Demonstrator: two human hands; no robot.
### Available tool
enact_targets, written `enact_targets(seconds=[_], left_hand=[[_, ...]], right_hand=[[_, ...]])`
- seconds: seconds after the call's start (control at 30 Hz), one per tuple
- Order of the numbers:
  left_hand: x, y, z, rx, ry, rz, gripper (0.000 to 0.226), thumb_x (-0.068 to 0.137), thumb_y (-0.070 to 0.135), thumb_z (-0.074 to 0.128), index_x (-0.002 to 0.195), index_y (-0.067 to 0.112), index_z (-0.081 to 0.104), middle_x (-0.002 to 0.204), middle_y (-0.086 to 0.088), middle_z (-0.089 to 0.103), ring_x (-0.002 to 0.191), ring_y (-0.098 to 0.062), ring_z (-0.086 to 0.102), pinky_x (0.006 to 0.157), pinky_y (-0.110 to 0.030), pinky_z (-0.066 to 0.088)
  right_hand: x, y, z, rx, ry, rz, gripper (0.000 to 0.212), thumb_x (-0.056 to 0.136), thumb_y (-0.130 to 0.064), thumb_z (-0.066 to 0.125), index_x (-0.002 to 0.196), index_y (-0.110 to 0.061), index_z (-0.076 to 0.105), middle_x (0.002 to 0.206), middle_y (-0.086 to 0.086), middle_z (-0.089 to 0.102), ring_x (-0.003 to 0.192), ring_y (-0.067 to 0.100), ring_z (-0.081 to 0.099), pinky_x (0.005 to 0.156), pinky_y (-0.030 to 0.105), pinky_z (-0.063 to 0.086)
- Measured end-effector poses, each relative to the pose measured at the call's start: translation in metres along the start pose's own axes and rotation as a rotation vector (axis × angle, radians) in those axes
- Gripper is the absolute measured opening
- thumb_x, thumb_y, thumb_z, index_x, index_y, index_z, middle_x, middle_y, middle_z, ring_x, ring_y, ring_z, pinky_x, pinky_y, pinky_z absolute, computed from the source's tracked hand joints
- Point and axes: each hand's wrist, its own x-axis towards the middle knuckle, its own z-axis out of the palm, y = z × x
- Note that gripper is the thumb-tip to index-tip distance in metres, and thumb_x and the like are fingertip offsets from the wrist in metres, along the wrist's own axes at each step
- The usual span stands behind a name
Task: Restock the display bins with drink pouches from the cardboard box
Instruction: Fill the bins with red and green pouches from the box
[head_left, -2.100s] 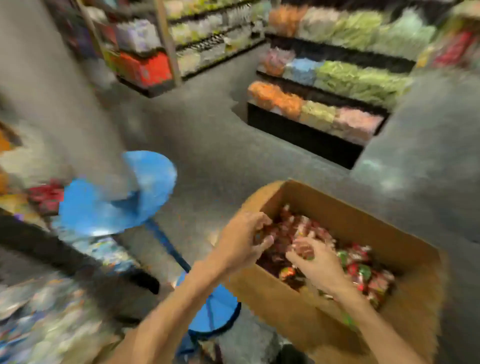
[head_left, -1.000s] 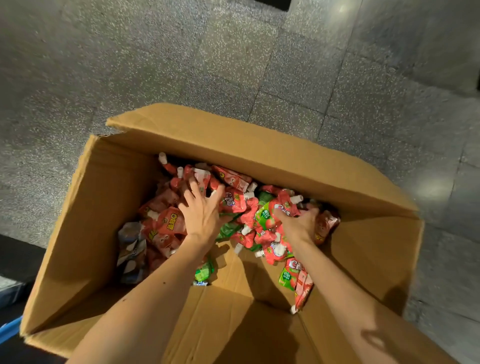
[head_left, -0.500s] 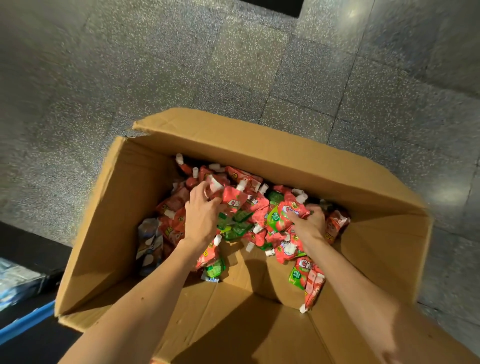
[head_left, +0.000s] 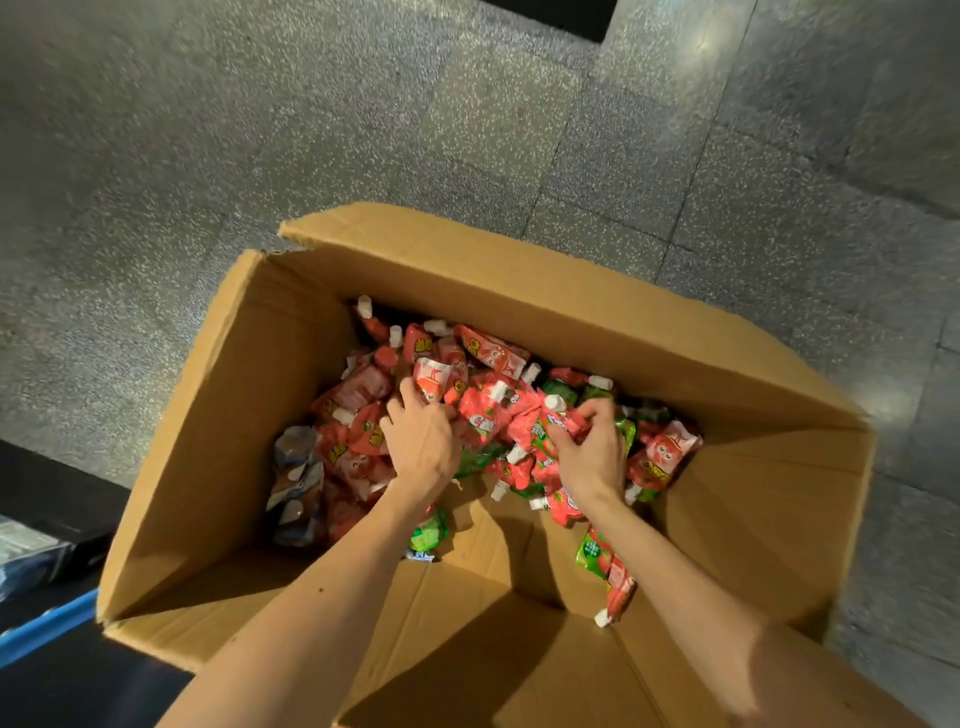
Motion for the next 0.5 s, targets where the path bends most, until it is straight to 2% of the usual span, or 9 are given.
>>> enact_targets(seconds=[0.07,0.17,0.27,0.33,0.37,0.43,0.5], left_hand=[[-0.001,0.001,0.007,-0.042,0.082,-0.044,0.017,0.094,0.024,0.064,0.106,0.020,0.075,0.142,-0.011,0.038,0.116,-0.036,0.047,0.093,-0.047,0.044],[-0.008,-0.008,0.000,-0.254,0.110,-0.087,0.022,0.092,0.027,0.068,0.099,0.008,0.076,0.124,-0.007,0.050,0.105,-0.030,0.055,0.087,-0.043,0.049],[-0.024,-0.023,-0.020,-0.501,0.020,-0.124,0.028,0.089,0.031,0.073,0.098,0.005,0.076,0.117,-0.004,0.054,0.109,-0.021,0.053,0.088,-0.029,0.043],[-0.040,-0.036,-0.034,-0.610,-0.008,-0.101,0.023,0.085,0.033,0.076,0.087,0.010,0.077,0.111,-0.002,0.058,0.108,-0.015,0.052,0.075,-0.012,0.035],[-0.050,-0.042,-0.042,-0.664,-0.018,-0.092,0.020,0.084,0.033,0.077,0.080,0.013,0.076,0.109,-0.001,0.060,0.106,-0.012,0.052,0.071,-0.008,0.034],[-0.073,-0.053,-0.058,-0.766,-0.030,-0.073,0.017,0.084,0.032,0.078,0.074,0.018,0.074,0.112,0.003,0.060,0.108,-0.011,0.053,0.079,-0.013,0.037],[-0.097,-0.067,-0.073,-0.899,-0.035,-0.068,0.017,0.083,0.031,0.079,0.075,0.017,0.074,0.118,0.006,0.057,0.110,-0.010,0.053,0.088,-0.028,0.046]], right_hand=[[0.003,0.000,-0.003,0.029,-0.050,0.014,0.031,0.091,-0.020,0.071,0.105,-0.023,0.043,0.087,-0.004,0.055,0.076,0.021,0.059,0.068,0.041,0.051],[0.002,-0.004,-0.009,0.067,-0.130,0.035,0.036,0.090,-0.023,0.073,0.114,-0.020,0.046,0.103,-0.005,0.051,0.092,0.016,0.052,0.077,0.031,0.043],[-0.004,-0.011,-0.015,0.156,-0.207,0.073,0.038,0.085,-0.026,0.078,0.109,-0.023,0.048,0.107,0.000,0.061,0.094,0.017,0.061,0.074,0.030,0.049],[-0.015,-0.021,-0.017,0.240,-0.275,0.121,0.036,0.083,-0.026,0.080,0.106,-0.019,0.052,0.101,0.003,0.069,0.089,0.020,0.068,0.073,0.034,0.056],[-0.021,-0.025,-0.018,0.287,-0.304,0.134,0.035,0.082,-0.027,0.081,0.105,-0.019,0.056,0.101,0.004,0.072,0.092,0.023,0.071,0.080,0.040,0.058],[-0.040,-0.041,-0.020,0.363,-0.377,0.133,0.040,0.079,-0.034,0.082,0.111,-0.022,0.062,0.107,0.001,0.074,0.100,0.021,0.070,0.095,0.045,0.055],[-0.063,-0.057,-0.020,0.429,-0.450,0.126,0.050,0.079,-0.037,0.080,0.122,-0.018,0.063,0.117,0.007,0.072,0.110,0.022,0.067,0.102,0.044,0.049]])
